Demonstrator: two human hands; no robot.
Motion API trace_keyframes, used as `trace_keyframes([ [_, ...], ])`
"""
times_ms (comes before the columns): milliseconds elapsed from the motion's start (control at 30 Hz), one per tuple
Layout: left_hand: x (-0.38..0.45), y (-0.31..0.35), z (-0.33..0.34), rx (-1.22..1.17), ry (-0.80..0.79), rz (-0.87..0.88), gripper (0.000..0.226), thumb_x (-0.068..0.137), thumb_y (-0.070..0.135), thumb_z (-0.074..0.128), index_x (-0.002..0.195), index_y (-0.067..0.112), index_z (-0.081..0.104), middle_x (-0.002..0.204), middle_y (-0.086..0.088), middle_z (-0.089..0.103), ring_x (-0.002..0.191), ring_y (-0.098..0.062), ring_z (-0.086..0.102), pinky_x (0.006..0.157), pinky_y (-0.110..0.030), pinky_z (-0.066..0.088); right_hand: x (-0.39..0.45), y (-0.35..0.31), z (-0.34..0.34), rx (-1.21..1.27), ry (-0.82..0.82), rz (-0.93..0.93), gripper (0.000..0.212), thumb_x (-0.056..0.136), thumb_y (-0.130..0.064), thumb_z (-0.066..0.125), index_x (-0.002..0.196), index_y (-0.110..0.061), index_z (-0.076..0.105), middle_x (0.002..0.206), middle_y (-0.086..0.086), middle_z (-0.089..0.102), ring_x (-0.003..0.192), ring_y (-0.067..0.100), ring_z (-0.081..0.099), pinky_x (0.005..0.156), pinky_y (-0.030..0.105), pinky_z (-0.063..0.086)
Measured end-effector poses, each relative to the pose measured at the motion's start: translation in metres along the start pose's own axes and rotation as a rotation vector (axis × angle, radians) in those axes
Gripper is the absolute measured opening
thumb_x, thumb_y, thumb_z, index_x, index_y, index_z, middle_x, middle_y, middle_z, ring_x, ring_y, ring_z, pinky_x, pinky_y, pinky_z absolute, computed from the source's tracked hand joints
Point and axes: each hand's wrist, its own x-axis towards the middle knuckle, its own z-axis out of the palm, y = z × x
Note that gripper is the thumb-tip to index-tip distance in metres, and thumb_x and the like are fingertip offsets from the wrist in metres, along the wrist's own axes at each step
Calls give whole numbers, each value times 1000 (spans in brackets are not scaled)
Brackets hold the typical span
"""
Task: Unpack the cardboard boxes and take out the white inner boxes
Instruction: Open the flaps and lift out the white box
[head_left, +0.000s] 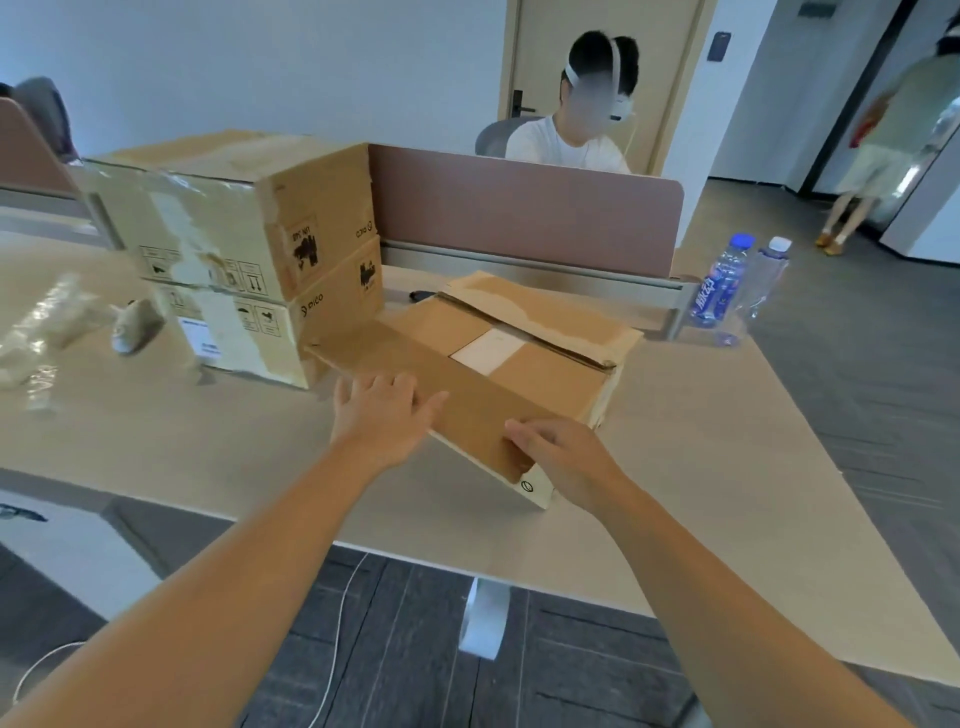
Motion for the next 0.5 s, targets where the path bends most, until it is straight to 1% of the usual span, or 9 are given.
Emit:
trace_keyframes([
  [33,-1,2,3,62,-79,-27,52,94,57,26,110,17,55,126,-9,52,127,-29,35,110,-45,18,0,4,1,-63,-21,30,49,96,-37,41,94,5,66,113,13,62,103,30,54,84,32,38],
  [100,-1,9,9,114,-194,-31,56,93,58,28,122,16,51,135,-11,45,132,-31,30,111,-48,17,3,12,2,-226,-30,27,43,97,-34,39,105,-3,68,136,5,49,124,22,42,100,27,30],
  [167,2,18,18,48,-236,-4,56,93,55,34,128,13,46,138,-12,41,132,-32,31,109,-46,24,7,19,1,-391,-59,-12,38,98,-33,38,110,-13,68,147,1,36,137,18,26,111,29,17],
  [200,6,24,23,-21,-241,7,56,93,53,37,130,11,44,139,-13,40,131,-32,31,109,-44,26,9,22,0,-427,-64,-37,36,98,-32,39,111,-15,68,149,1,34,138,17,23,113,30,15],
  [267,16,39,29,-168,-236,0,58,93,50,40,136,11,37,144,-12,35,134,-31,28,110,-45,25,17,30,-4,-408,-12,-56,31,96,-28,45,108,-11,68,142,2,43,133,18,32,106,24,21],
  [333,29,54,30,-262,-228,-72,61,93,50,39,142,15,29,149,-12,27,139,-32,20,113,-49,18,27,36,-13,-369,124,-58,27,93,-25,51,106,-8,67,125,4,55,122,21,44,90,21,29],
  [367,36,61,29,-308,-237,-127,64,93,51,38,145,16,24,152,-12,21,141,-33,13,113,-53,14,33,39,-19,-361,191,-49,27,92,-25,52,108,-8,65,121,4,56,119,21,45,86,20,29],
  [433,50,73,28,-400,-280,-233,72,93,55,35,149,17,10,157,-11,3,143,-34,-2,111,-60,7,46,44,-31,-360,275,-3,30,92,-25,52,118,-10,59,126,3,52,122,18,42,89,18,28],
  [500,63,82,32,-441,-320,-303,80,92,59,33,150,18,-4,156,-8,-16,142,-36,-16,108,-64,3,60,50,-40,-395,296,36,35,92,-26,53,124,-11,55,132,3,49,125,18,39,96,20,27],
])
